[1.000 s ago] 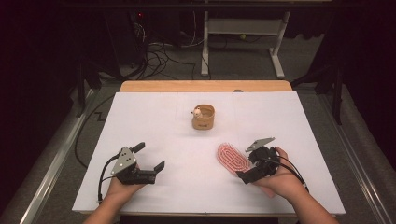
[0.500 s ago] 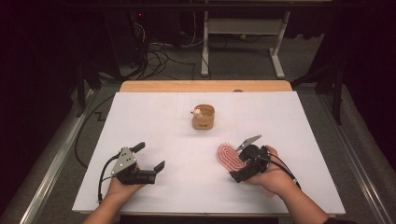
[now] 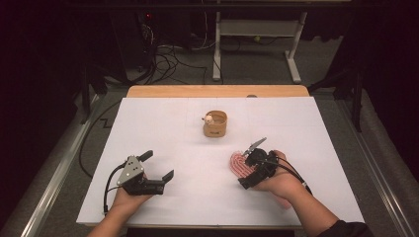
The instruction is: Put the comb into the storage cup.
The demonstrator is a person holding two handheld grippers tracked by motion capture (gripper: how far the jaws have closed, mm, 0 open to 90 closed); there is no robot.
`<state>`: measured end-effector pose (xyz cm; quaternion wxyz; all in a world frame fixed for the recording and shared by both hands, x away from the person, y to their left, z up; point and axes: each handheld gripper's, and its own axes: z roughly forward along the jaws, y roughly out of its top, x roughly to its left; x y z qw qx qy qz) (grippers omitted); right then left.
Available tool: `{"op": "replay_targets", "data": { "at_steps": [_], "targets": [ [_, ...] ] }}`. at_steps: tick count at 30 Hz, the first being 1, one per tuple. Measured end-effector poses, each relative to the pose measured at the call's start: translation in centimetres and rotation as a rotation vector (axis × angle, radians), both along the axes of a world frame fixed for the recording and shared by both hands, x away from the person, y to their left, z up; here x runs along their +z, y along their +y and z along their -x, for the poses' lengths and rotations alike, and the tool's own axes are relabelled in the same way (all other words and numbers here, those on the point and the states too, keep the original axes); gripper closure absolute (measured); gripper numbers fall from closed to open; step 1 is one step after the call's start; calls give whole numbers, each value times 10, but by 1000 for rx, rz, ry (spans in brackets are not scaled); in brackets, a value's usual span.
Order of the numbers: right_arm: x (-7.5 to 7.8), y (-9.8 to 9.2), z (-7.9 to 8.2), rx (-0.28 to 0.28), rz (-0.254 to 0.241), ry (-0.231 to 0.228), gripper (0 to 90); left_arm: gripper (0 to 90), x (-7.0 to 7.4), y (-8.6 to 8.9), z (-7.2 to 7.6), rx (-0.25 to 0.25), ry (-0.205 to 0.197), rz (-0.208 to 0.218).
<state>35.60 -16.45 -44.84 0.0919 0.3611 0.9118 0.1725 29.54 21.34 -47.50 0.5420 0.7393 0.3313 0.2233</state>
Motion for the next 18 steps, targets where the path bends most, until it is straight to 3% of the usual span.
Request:
{"op": "replay_targets", "data": {
  "at_steps": [18],
  "targets": [
    [1, 12, -12, 13, 32, 42, 143, 0, 0, 1, 0, 6, -3, 1]
  ]
}}
